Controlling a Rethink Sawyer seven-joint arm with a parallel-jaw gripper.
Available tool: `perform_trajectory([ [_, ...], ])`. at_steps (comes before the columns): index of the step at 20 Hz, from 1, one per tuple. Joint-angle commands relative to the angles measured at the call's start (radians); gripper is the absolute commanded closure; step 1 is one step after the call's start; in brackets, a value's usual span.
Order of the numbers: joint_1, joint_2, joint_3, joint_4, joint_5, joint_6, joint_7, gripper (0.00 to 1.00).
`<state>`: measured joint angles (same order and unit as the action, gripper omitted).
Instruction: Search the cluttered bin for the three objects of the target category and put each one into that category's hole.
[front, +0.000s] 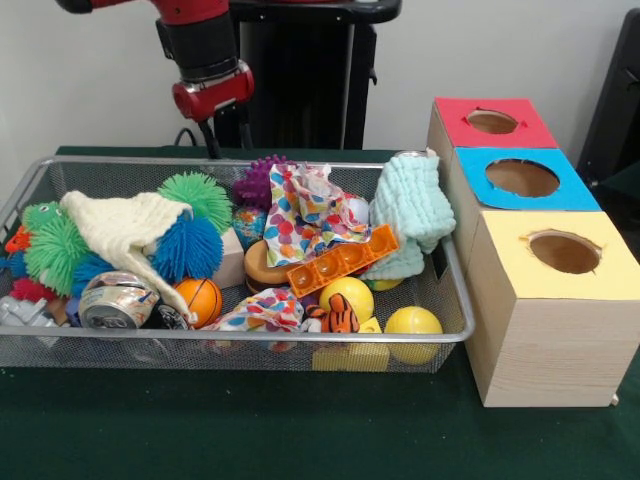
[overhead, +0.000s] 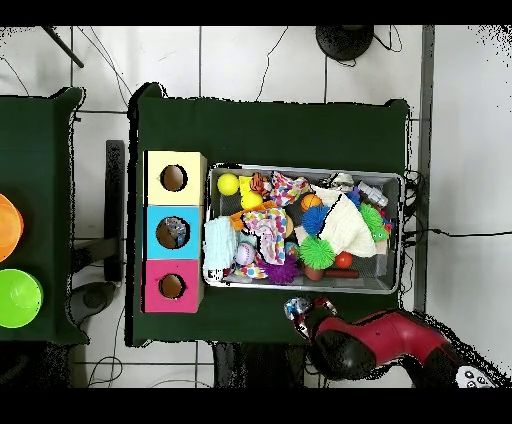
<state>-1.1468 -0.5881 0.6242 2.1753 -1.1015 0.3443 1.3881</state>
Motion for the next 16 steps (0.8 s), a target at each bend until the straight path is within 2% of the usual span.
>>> perform_trajectory([
  [1, 0.015, 0.062, 0.037, -0.115, -0.152, 0.025, -0.218, 0.0],
  [3, 0.019, 0.064, 0.031, -0.113, -0.168, 0.015, -0.193, 0.0],
  [10, 0.128, 0.086, -0.076, -0.123, -0.33, -0.09, 0.031, 0.0],
  [16, 0.187, 0.111, -0.139, -0.15, -0.396, -0.148, 0.126, 0.0],
])
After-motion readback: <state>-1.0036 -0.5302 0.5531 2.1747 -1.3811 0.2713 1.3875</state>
